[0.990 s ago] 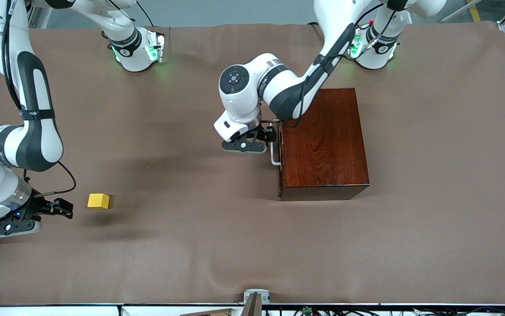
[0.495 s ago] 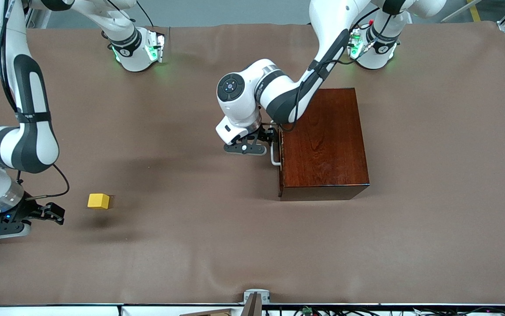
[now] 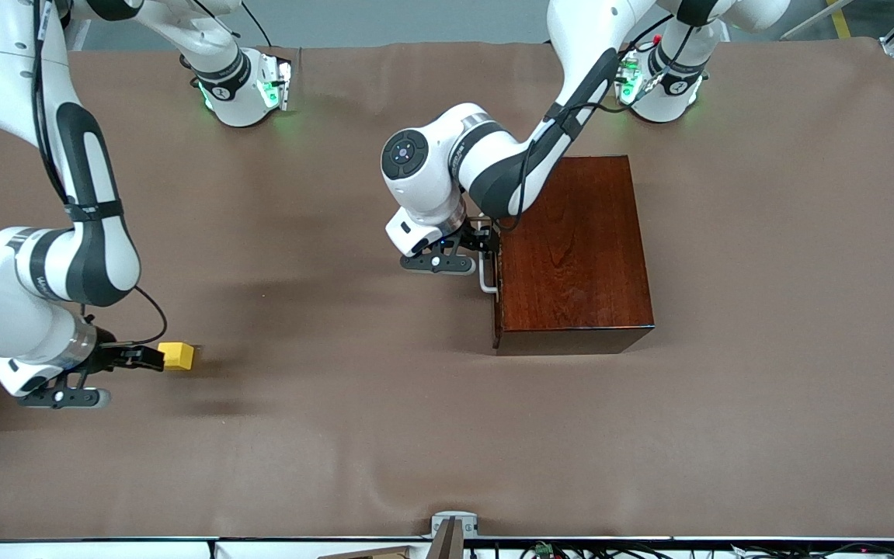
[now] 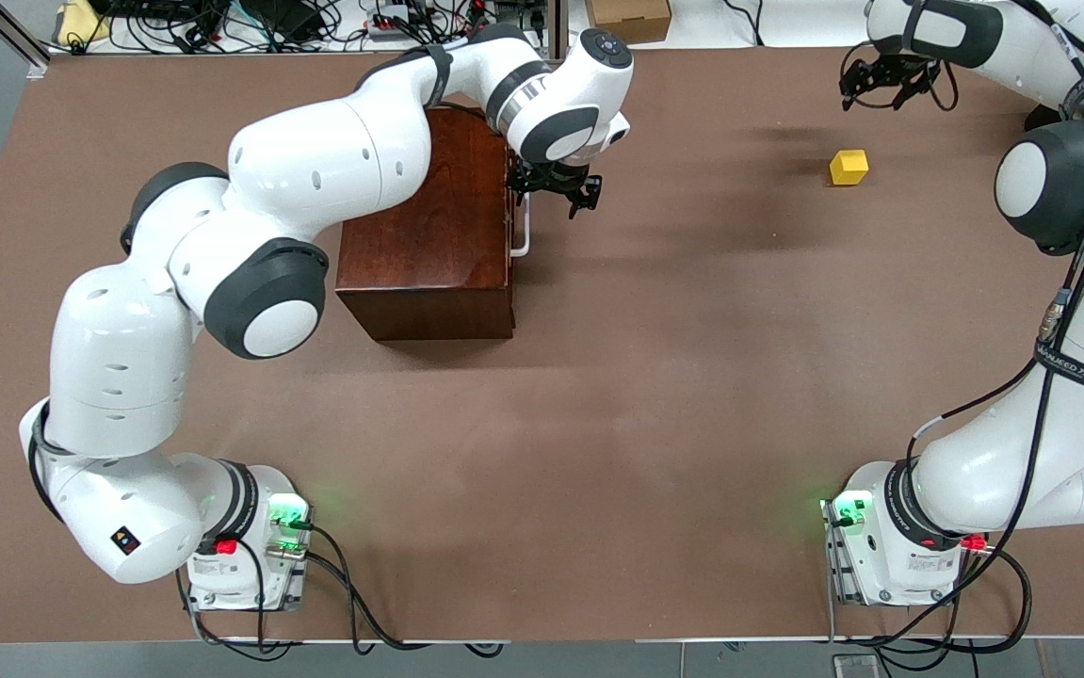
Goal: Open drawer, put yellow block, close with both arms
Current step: 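Lower the right gripper onto the yellow cube and close on it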
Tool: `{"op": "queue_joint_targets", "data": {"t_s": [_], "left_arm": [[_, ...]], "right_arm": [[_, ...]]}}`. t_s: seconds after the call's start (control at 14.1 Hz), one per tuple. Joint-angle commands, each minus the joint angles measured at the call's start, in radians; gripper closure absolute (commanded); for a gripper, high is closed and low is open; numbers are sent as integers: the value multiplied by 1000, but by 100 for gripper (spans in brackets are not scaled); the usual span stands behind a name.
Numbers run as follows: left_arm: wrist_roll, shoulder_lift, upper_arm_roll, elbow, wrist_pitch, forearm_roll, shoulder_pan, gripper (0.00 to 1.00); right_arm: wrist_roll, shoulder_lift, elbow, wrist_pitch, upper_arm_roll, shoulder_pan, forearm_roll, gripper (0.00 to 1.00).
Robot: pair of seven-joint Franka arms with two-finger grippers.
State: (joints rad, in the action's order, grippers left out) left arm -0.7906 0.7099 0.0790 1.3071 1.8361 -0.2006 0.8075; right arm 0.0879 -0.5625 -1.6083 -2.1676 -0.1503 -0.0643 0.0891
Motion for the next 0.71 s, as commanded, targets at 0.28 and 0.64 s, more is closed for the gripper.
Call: {"op": "queue_joint_targets", "data": {"t_s": [0.28,0.64], "left_arm": [[-65,20,4,-19,-6,-13,12,0],[-96,37,5,-20,-4,-13,28,0]], "right_arm": [[-22,-22,-53,-1,0,0,-3,0],[-22,-54,-52,-37,1,0,9,0]]}}
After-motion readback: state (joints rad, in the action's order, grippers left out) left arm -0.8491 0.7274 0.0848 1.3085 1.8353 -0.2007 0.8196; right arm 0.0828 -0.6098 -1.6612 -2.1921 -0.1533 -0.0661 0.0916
